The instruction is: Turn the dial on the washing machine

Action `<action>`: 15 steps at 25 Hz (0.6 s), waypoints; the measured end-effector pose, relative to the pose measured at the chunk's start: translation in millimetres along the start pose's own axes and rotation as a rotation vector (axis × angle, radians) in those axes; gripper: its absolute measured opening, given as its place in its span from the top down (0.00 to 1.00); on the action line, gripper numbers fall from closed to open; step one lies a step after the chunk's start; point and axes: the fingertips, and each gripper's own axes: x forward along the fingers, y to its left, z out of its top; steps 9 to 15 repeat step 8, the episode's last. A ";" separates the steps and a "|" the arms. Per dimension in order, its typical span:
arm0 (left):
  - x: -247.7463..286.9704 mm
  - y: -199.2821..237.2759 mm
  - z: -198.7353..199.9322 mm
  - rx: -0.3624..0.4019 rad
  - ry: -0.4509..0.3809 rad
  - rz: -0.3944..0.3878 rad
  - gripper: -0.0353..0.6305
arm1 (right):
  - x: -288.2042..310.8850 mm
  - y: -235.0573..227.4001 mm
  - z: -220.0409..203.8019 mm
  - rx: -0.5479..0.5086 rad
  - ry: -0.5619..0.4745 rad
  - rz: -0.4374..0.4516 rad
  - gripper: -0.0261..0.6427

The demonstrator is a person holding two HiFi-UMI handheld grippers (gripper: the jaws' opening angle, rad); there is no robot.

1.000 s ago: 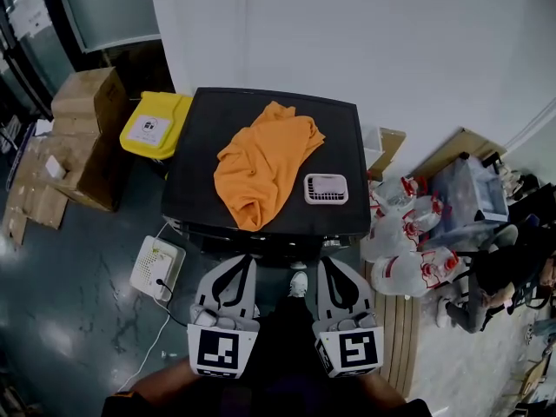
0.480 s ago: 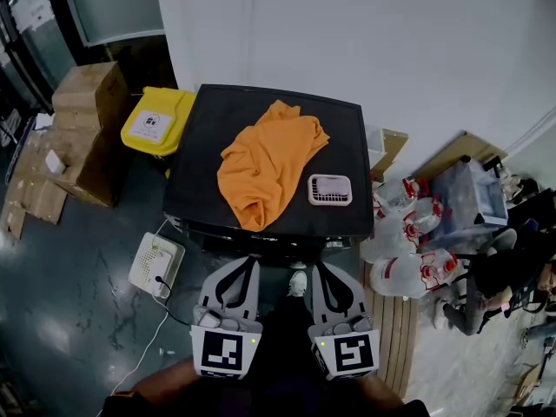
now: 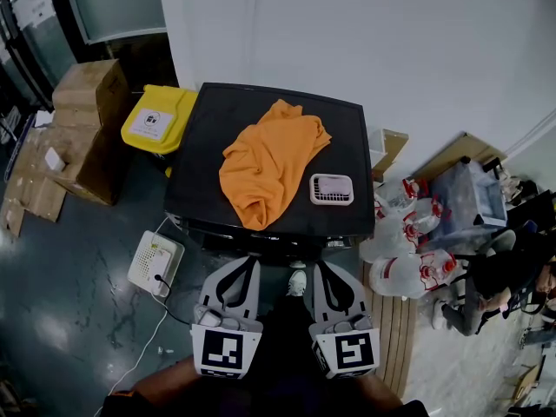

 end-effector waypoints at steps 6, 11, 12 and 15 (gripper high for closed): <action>-1.0 2.6 -2.9 0.003 -0.005 0.002 0.93 | 0.5 1.7 -2.7 0.001 0.005 -0.001 0.94; -2.6 2.7 -4.7 -0.003 0.000 0.005 0.93 | -0.2 3.2 -4.0 0.000 0.006 0.002 0.94; -2.6 2.7 -4.7 -0.003 0.000 0.005 0.93 | -0.2 3.2 -4.0 0.000 0.006 0.002 0.94; -2.6 2.7 -4.7 -0.003 0.000 0.005 0.93 | -0.2 3.2 -4.0 0.000 0.006 0.002 0.94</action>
